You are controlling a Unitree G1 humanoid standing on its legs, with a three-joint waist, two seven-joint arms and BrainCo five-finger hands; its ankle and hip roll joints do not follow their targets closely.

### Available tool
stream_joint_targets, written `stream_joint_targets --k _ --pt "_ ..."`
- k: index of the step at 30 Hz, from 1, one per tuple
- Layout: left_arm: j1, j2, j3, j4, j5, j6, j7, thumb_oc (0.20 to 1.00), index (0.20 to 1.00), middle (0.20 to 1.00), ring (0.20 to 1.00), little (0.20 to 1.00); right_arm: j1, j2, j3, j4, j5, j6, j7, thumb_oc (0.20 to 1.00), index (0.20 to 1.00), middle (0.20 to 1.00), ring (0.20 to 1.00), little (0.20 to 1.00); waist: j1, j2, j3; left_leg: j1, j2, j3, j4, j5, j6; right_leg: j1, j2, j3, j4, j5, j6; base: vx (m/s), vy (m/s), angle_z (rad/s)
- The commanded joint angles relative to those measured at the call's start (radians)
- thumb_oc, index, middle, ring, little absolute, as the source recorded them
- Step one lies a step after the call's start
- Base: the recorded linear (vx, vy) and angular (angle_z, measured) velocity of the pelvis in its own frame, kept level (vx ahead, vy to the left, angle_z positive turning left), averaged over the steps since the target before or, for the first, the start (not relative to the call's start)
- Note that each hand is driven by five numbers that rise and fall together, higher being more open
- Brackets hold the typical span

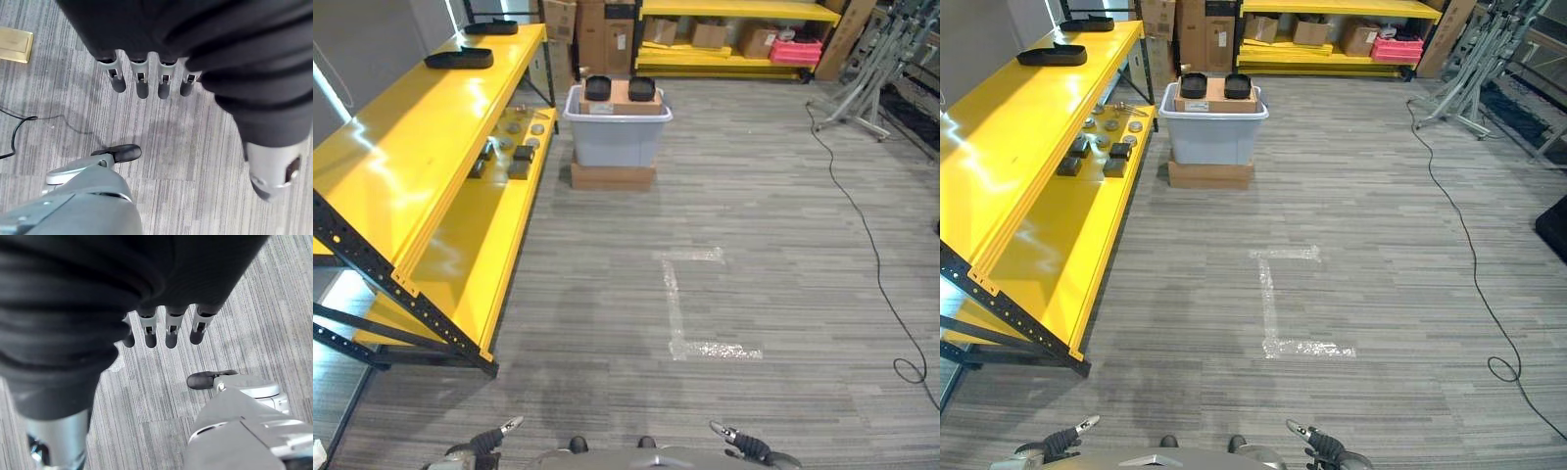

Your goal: Move parts from the plastic box to the shelf.

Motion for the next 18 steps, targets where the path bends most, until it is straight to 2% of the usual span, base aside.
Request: stream_joint_targets --k 1,5,7,8,10,12,14,18 --pt "-0.071 0.005 -0.023 0.041 0.027 -0.018 0.006 1.0 1.0 1.0 1.0 1.0 -0.034 -0.031 0.011 -0.003 0.031 -0.056 -0.009 1.0 1.0 1.0 1.0 1.0 -0.007 0.023 0.01 0.025 -0.011 -0.024 -0.001 -0.137 0.026 -0.052 -0.05 0.008 0.162 -0.142 0.07 0.07 0.045 0.02" --pt "-0.069 0.008 -0.019 0.042 0.025 -0.034 0.02 1.0 1.0 1.0 1.0 1.0 -0.034 -0.03 0.004 -0.007 0.03 -0.043 0.008 1.0 1.0 1.0 1.0 1.0 -0.015 0.023 0.023 0.026 -0.014 -0.025 0.009 -0.14 0.04 -0.085 -0.054 0.019 0.23 -0.135 0.073 0.06 0.067 0.02" --pt "-0.069 0.01 -0.018 0.038 0.029 -0.034 0.015 1.0 1.0 1.0 1.0 1.0 -0.036 -0.029 0.007 -0.01 -0.002 -0.056 -0.027 1.0 1.0 1.0 1.0 1.0 -0.017 0.021 0.032 0.024 -0.014 -0.02 0.017 -0.144 0.047 -0.102 -0.059 0.021 0.261 -0.125 0.077 0.03 0.098 -0.06" --pt "-0.072 0.011 -0.026 0.037 0.07 -0.029 0.007 1.0 1.0 1.0 1.0 1.0 -0.048 -0.03 0.003 -0.007 0.009 -0.069 -0.04 1.0 1.0 1.0 1.0 1.0 -0.014 0.017 0.051 0.017 -0.017 -0.014 0.047 -0.161 0.064 -0.135 -0.071 0.022 0.33 -0.103 0.087 0.05 0.149 -0.05" --pt "-0.073 0.012 -0.032 0.037 0.085 -0.028 0.008 1.0 1.0 1.0 1.0 1.0 -0.052 -0.029 0.005 -0.009 0.009 -0.071 -0.044 1.0 1.0 1.0 1.0 1.0 -0.013 0.018 0.057 0.015 -0.017 -0.01 0.053 -0.165 0.07 -0.148 -0.076 0.023 0.358 -0.095 0.091 0.04 0.115 -0.06" --pt "-0.072 0.014 -0.04 0.04 0.102 -0.022 0.006 1.0 1.0 1.0 1.0 1.0 -0.056 -0.02 0.011 -0.017 0.021 -0.069 -0.051 1.0 1.0 1.0 1.0 1.0 -0.016 0.022 0.071 0.014 -0.018 0.0 0.074 -0.179 0.082 -0.201 -0.102 0.022 0.454 -0.046 0.114 0.06 0.11 -0.04" --pt "-0.065 0.016 -0.037 0.041 0.103 -0.016 0.005 1.0 1.0 1.0 1.0 1.0 -0.05 -0.013 0.014 -0.022 0.015 -0.071 -0.046 1.0 1.0 1.0 1.0 1.0 -0.021 0.029 0.084 0.018 -0.018 0.004 0.093 -0.193 0.089 -0.249 -0.115 0.027 0.538 -0.017 0.116 0.11 0.104 -0.12" --pt "-0.052 0.017 -0.028 0.045 0.105 -0.024 0.01 1.0 1.0 1.0 1.0 1.0 -0.048 -0.003 0.023 -0.015 0.003 -0.074 -0.049 1.0 1.0 1.0 1.0 1.0 -0.02 0.028 0.091 0.022 -0.022 0.017 0.113 -0.209 0.086 -0.259 -0.125 0.006 0.504 -0.007 0.117 0.11 0.01 0.04"
